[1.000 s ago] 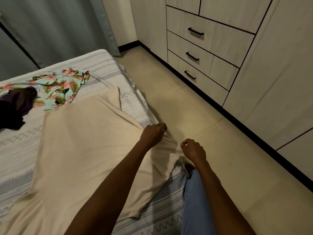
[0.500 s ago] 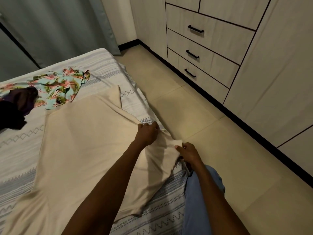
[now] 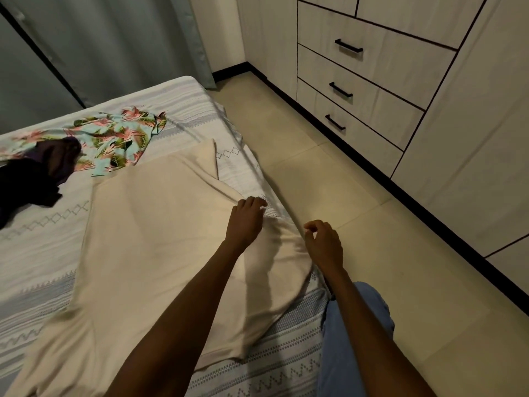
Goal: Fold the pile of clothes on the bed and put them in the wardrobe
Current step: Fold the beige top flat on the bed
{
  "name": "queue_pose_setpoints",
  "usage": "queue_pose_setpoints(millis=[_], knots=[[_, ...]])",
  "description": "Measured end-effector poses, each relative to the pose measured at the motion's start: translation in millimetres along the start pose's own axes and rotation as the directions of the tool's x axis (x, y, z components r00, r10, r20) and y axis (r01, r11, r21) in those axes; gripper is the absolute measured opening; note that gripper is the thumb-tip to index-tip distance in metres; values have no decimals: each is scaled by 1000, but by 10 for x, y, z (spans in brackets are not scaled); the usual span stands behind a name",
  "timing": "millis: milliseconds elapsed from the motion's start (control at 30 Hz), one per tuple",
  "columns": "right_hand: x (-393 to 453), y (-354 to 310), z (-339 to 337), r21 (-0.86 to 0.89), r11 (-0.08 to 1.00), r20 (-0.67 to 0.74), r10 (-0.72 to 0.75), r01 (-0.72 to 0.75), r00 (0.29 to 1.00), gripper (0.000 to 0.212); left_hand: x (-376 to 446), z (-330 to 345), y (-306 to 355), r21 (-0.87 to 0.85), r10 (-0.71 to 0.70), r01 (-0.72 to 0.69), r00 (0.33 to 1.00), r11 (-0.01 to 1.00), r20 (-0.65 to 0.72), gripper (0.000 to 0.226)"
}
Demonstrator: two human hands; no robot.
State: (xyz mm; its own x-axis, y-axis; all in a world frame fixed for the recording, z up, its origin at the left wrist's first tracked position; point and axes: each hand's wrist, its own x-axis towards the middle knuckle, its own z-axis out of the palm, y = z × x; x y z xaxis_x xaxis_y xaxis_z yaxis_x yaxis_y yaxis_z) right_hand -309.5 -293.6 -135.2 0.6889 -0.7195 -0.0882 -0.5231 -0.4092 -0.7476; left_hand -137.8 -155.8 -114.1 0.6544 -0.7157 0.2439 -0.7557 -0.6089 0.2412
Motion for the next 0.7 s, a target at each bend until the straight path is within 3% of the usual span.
queue_pose_setpoints(millis=[167, 333, 533, 700], knots=[[363, -574, 292, -14, 984, 75, -176, 177, 982, 21, 63, -183, -495, 2, -116, 116, 993, 993, -33, 49], [902, -1258, 754, -22, 945, 280, -308, 327, 909, 27, 296, -353, -1114, 21, -228, 230, 971, 973, -70, 43], [1787, -1839, 1435, -119, 911, 415, -317, 396, 853, 36, 745, -389, -1809, -47, -306, 303, 949, 952, -72, 32], [2495, -2214, 1929, -112, 946, 345, -250, 304, 905, 39, 1179, -259, -2258, -90, -328, 319, 939, 943, -103, 29]])
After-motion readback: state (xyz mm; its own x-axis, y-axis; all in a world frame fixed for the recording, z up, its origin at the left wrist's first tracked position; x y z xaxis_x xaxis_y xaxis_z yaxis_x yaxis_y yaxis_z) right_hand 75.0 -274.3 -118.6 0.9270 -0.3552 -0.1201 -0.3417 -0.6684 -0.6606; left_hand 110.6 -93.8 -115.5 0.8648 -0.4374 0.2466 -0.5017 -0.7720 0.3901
